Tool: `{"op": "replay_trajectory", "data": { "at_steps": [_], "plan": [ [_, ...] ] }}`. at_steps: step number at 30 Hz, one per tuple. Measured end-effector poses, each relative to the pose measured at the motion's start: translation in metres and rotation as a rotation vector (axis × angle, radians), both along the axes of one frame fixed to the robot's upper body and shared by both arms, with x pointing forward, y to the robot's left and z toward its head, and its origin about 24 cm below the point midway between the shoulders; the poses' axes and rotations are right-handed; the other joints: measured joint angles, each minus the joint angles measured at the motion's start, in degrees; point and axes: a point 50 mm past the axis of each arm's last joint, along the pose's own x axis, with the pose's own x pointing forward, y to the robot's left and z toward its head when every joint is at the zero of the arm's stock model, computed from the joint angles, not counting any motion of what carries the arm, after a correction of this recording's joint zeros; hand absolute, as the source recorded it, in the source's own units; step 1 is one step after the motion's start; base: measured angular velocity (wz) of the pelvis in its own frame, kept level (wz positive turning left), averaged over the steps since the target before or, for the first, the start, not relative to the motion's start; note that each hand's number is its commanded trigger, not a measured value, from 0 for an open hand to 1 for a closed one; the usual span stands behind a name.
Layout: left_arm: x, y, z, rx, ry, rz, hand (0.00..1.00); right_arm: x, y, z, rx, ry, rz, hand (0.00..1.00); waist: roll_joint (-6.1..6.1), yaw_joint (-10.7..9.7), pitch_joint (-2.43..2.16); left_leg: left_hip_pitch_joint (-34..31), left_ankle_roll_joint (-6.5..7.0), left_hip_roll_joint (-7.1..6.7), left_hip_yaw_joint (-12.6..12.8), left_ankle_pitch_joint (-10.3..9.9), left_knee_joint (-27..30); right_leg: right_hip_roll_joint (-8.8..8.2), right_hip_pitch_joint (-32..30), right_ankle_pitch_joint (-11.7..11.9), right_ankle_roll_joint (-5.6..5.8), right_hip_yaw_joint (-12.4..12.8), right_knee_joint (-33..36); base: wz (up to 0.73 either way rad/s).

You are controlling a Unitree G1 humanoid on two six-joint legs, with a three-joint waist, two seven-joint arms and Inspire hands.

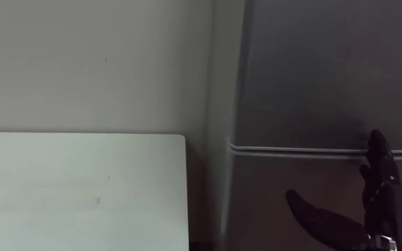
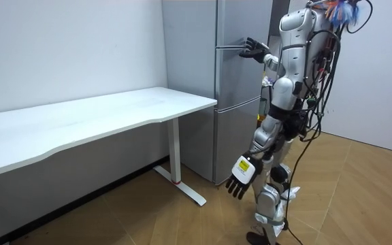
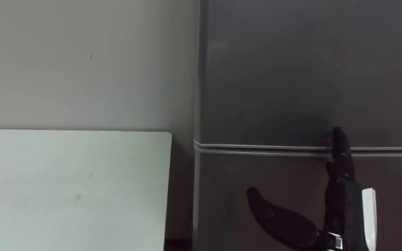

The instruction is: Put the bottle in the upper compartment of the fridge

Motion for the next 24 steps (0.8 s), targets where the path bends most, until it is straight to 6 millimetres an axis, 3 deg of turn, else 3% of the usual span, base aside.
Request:
{"op": "replay_trajectory", "data": {
  "at_steps": [13, 24],
  "plan": [
    [0.005, 0.0, 0.0, 0.002, 0.007, -0.027, 0.0, 0.001, 0.014, -0.004, 0.019, 0.015, 0.073, 0.0, 0.0, 0.1, 0.01, -0.3, -0.25, 0.51, 0.1, 0.2, 0.1, 0.29, -0.1, 0.4, -0.29, 0.2, -0.2, 0.0],
    [0.0, -0.001, 0.0, -0.013, 0.025, -0.023, 0.0, 0.003, 0.012, -0.006, -0.005, 0.024, 0.102, 0.0, -0.18, -0.1, 0.08, -0.5, -0.73, 0.61, -0.3, 0.6, 0.2, 0.64, 0.1, 0.9, -0.79, -0.2, -0.9, 0.01]
  ]
}}
